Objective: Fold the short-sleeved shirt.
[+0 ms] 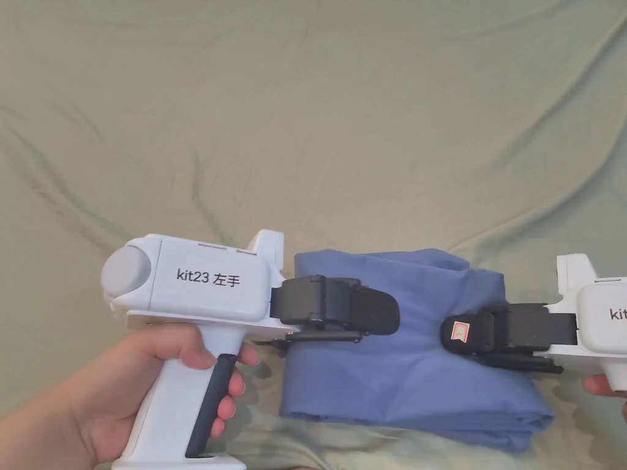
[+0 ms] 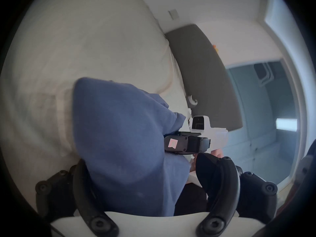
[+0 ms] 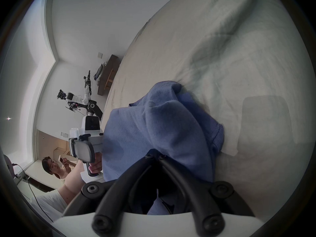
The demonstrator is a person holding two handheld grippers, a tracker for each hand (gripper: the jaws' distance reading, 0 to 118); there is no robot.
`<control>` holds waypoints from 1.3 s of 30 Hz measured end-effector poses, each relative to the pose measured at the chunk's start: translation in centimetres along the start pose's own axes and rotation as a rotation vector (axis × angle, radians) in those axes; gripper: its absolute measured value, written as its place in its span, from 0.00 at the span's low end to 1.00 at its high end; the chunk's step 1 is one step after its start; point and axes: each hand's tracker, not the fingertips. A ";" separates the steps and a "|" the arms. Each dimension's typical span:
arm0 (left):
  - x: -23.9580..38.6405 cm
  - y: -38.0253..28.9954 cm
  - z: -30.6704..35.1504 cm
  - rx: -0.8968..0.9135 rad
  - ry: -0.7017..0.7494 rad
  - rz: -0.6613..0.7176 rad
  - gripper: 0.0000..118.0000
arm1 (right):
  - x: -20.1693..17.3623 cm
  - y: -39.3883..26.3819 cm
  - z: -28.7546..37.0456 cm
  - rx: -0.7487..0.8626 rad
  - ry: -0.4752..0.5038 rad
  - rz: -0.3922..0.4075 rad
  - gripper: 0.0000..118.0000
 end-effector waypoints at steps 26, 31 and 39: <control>-2.6 3.4 34.3 -0.193 1.621 -0.224 0.18 | -14.2 -6.0 7.1 0.138 -0.029 0.346 0.00; -7.8 2.6 38.3 -0.249 1.882 -0.126 0.18 | -14.3 -5.9 7.8 0.154 -0.057 0.342 0.00; -10.0 0.9 40.7 -0.133 1.909 -0.082 0.67 | -12.3 -5.5 9.6 0.160 -0.101 0.347 0.00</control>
